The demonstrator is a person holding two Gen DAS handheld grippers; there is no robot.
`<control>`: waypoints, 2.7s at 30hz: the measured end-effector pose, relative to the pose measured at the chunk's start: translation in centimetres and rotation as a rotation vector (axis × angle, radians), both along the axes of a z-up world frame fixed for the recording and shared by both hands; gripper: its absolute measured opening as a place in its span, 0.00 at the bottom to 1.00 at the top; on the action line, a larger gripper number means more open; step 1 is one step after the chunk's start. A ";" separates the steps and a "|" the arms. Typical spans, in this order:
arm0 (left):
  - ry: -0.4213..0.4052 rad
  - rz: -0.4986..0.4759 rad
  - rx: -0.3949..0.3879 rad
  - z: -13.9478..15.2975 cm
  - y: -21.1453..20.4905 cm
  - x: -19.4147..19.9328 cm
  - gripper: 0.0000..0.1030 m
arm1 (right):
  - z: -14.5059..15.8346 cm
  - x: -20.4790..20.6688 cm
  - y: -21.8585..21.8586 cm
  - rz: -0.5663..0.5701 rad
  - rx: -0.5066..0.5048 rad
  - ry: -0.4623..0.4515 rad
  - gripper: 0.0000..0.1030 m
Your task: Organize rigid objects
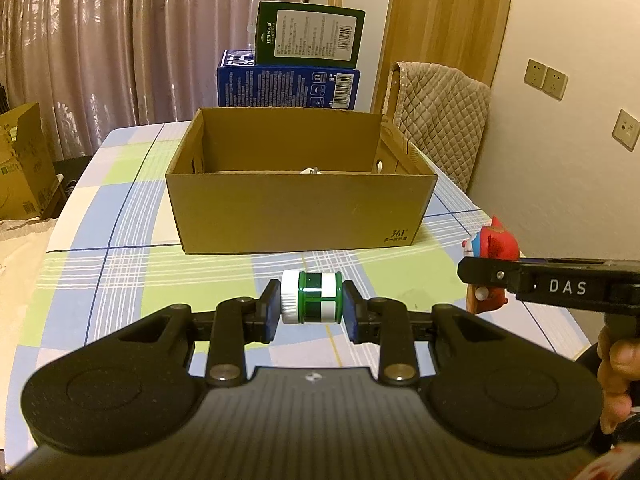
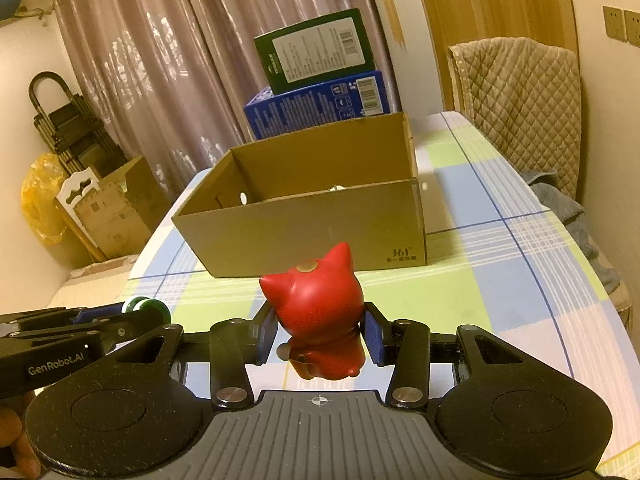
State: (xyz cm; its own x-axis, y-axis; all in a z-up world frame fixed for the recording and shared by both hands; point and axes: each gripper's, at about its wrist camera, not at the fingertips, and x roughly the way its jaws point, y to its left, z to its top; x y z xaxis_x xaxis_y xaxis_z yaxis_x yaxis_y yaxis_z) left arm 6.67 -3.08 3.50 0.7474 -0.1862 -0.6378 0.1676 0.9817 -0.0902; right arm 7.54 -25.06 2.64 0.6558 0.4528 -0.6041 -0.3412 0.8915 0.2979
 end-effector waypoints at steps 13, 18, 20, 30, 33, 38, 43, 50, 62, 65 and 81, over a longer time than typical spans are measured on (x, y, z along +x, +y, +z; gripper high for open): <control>-0.052 -0.040 -0.011 2.9 1.2 4.5 0.26 | 2.8 4.1 0.4 0.022 -0.015 -0.062 0.40; -0.071 -0.044 0.000 4.4 2.3 7.9 0.26 | 4.9 7.7 1.5 0.051 -0.014 -0.098 0.40; -0.073 -0.052 0.011 4.9 2.6 9.8 0.26 | 5.8 9.6 2.0 0.062 -0.027 -0.113 0.40; -0.042 -0.069 -0.001 5.7 3.7 19.7 0.26 | 6.9 19.4 4.8 0.090 -0.074 -0.120 0.40; -0.035 -0.071 0.024 5.1 3.5 22.2 0.26 | 6.3 21.6 5.4 0.093 -0.088 -0.107 0.40; 0.000 -0.071 0.053 3.2 3.0 25.5 0.26 | 4.3 24.5 6.1 0.093 -0.115 -0.063 0.40; 0.039 -0.073 0.062 1.3 2.6 27.9 0.26 | 1.9 26.8 6.1 0.081 -0.121 -0.003 0.40; 0.079 -0.076 0.084 -1.3 1.6 30.8 0.26 | -1.2 29.4 6.1 0.061 -0.157 0.069 0.40; 0.107 -0.037 0.089 -4.5 0.3 34.0 0.57 | -3.5 31.0 6.2 0.048 -0.175 0.080 0.42; 0.099 -0.036 0.075 -3.9 0.5 33.5 0.57 | -2.7 30.5 6.1 0.074 -0.160 0.043 0.54; -0.027 0.108 0.045 4.2 3.1 19.0 0.97 | 4.9 18.5 1.6 0.013 -0.069 -0.005 0.76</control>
